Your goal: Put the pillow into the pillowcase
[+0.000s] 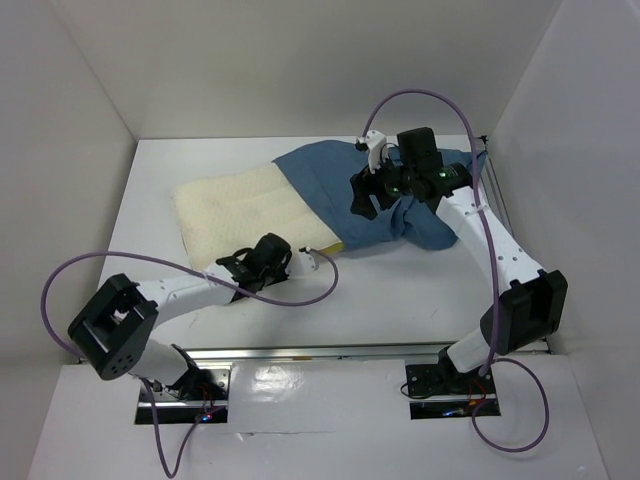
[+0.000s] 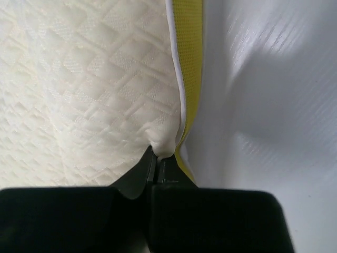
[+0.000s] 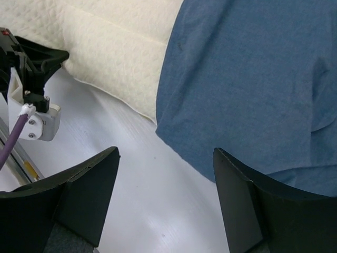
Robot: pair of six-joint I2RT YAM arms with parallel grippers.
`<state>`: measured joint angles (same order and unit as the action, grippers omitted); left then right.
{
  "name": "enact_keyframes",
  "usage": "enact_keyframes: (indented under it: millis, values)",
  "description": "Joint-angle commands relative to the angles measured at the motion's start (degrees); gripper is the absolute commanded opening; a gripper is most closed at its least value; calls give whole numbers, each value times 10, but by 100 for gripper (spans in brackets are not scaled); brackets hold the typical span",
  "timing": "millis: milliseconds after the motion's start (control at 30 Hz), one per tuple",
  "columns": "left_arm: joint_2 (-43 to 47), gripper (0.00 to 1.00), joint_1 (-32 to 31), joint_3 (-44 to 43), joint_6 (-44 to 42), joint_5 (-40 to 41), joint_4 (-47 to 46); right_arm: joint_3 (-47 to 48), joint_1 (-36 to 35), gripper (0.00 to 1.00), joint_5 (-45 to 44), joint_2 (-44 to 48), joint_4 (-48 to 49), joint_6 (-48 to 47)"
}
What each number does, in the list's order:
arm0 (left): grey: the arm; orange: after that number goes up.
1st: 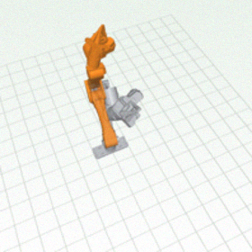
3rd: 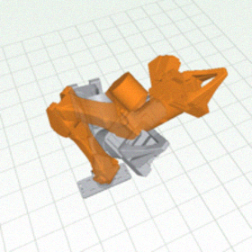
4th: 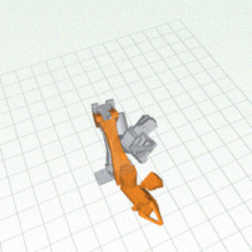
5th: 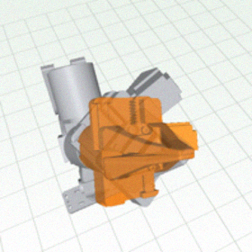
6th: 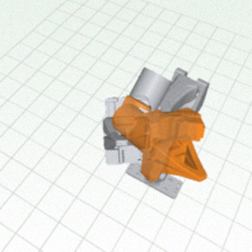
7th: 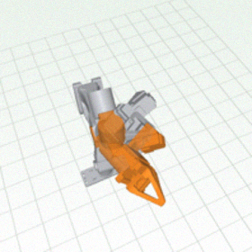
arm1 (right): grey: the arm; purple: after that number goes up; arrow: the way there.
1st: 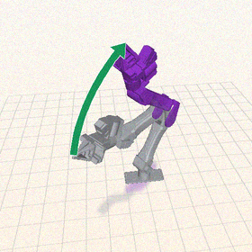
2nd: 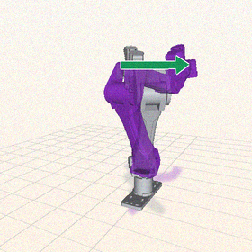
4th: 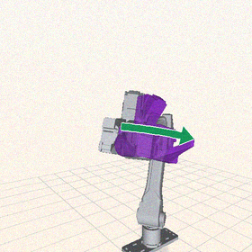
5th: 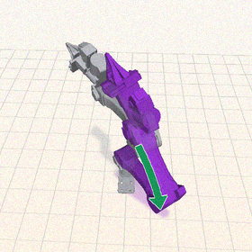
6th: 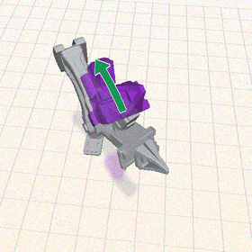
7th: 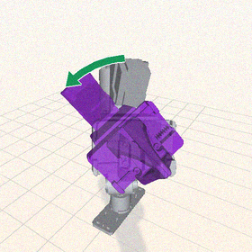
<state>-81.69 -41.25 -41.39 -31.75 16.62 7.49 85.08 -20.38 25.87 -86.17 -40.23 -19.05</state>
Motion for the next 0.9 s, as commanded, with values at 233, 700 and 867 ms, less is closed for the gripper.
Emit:
enact_keyframes:
  millis: [233,700,867]
  values:
    - [-4,0,13,-274,80,-162,186,-10,-11,74,69,65,-9,23]
    - [-62,0,143,-582,183,-354,320,-47,-18,60,-209,98,109,110]
    - [-51,0,156,-576,188,-365,325,-55,-18,63,-262,92,181,117]
